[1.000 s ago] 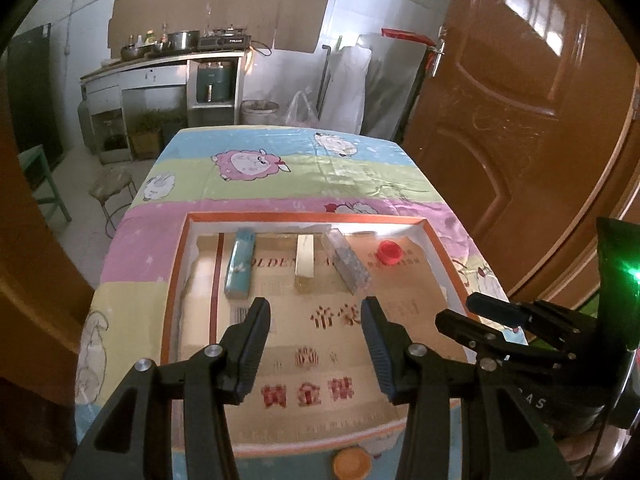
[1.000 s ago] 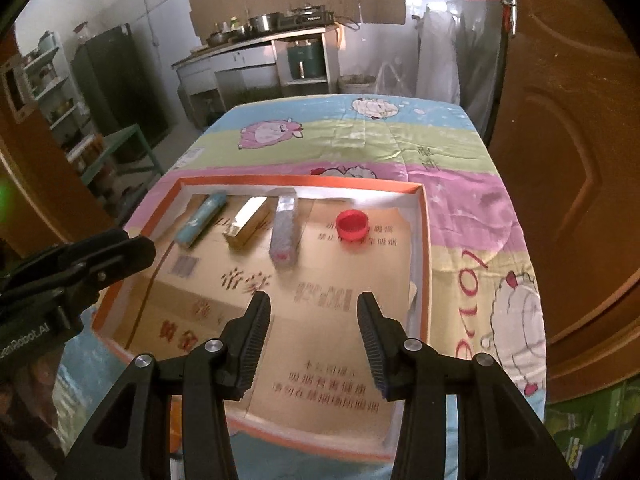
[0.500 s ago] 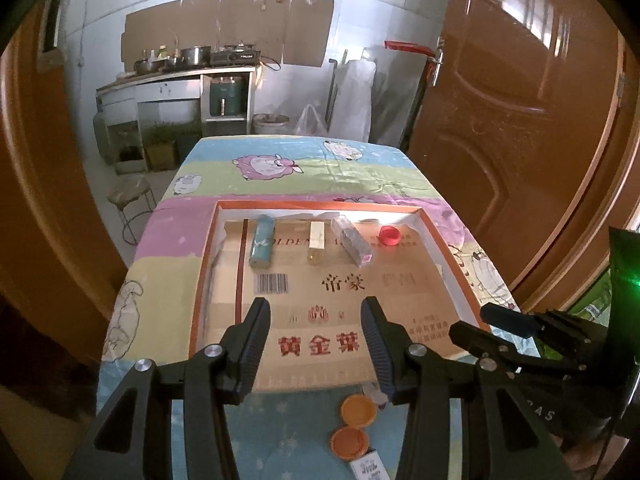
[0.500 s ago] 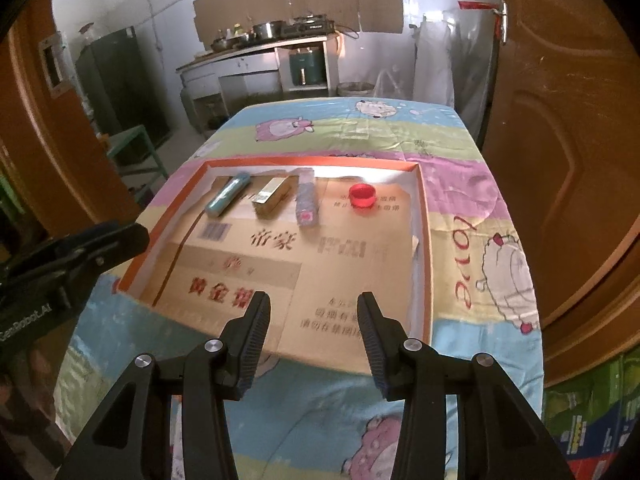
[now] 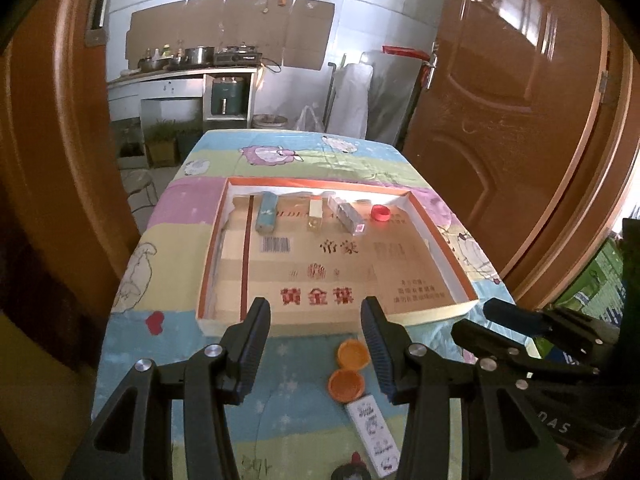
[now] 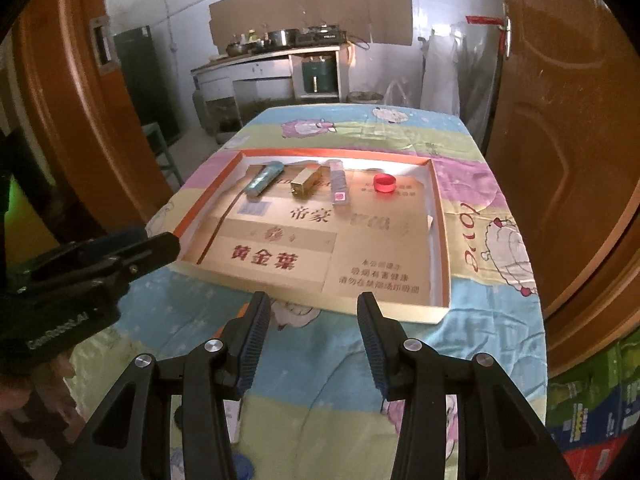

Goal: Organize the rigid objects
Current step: 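Withdraw both grippers from the tray toward the loose items on the quilt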

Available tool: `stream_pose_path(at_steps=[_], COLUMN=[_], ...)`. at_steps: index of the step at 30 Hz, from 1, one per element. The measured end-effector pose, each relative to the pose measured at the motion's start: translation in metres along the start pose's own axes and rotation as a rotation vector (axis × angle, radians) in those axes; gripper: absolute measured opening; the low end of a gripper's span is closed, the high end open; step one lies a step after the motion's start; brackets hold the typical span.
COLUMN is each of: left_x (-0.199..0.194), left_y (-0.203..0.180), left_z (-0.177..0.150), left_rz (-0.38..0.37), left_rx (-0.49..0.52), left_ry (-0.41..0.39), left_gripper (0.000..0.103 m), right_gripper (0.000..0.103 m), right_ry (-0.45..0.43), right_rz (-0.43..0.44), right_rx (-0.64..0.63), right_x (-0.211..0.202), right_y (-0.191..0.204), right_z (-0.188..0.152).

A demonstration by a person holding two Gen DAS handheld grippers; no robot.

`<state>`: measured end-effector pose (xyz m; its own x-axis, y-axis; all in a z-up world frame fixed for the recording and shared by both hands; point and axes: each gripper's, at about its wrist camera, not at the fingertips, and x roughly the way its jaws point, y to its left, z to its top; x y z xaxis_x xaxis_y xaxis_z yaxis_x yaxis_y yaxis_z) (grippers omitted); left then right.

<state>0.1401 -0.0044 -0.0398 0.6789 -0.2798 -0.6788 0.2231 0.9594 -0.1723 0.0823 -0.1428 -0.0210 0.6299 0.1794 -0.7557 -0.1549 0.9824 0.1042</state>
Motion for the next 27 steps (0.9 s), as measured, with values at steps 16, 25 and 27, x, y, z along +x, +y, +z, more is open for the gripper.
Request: stream_pose_path(at_steps=[16, 25, 27], left_x=[-0.041, -0.056, -0.058], left_y=[-0.002, -0.005, -0.004], left_z=[-0.042, -0.067, -0.073], left_rz=[0.007, 0.009, 0.011], left_rx=[0.012, 0.025, 0.025], left_ry=[-0.034, -0.041, -0.047], left_gripper=[0.047, 0.047, 0.047], right_gripper=[0.047, 0.047, 0.047], right_ry=[-0.030, -0.024, -0.025], right_rz=[-0.042, -0.052, -0.055], right_rx=[0.012, 0.037, 0.032], right_x=[-0.037, -0.048, -0.050], right_y=[0.018, 0.024, 0.025], right_z=[-0.048, -0.074, -0.080])
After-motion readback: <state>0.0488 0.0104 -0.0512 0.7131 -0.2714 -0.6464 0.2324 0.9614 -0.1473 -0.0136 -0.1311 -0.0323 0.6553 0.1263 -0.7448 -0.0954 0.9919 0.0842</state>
